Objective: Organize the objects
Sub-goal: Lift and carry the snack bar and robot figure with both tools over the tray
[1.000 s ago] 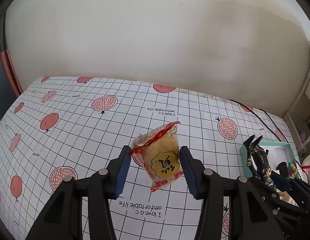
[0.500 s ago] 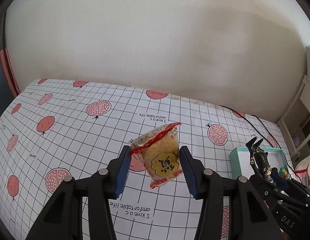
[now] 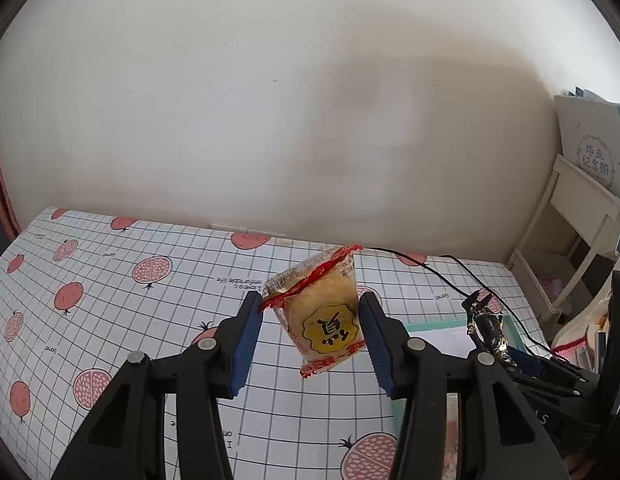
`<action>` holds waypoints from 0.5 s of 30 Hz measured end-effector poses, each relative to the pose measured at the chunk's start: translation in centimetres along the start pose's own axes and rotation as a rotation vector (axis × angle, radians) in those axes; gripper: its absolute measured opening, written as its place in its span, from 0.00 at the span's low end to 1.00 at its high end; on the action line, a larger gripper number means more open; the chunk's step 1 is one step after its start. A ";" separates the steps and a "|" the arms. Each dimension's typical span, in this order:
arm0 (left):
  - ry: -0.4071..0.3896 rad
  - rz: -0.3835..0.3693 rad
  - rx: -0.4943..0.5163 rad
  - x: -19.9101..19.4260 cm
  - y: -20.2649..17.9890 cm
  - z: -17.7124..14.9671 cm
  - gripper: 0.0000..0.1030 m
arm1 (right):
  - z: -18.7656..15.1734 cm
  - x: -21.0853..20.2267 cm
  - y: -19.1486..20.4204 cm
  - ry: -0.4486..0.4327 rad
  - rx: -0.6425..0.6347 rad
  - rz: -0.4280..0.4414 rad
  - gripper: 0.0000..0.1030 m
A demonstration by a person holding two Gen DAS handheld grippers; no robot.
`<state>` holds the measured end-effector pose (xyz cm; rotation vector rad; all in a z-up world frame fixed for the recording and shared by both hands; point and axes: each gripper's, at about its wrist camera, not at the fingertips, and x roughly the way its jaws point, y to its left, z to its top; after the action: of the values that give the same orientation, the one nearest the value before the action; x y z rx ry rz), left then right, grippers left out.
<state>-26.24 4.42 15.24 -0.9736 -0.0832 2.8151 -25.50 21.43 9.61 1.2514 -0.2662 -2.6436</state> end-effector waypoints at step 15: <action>0.119 -0.098 0.137 1.4 -7.8 -1.5 0.50 | -0.6 -1.0 -6.0 0.031 0.060 -0.043 0.45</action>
<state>-25.37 12.35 14.06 -1.0714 0.0729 2.6289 -25.06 27.43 8.53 1.3290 -0.3191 -2.6682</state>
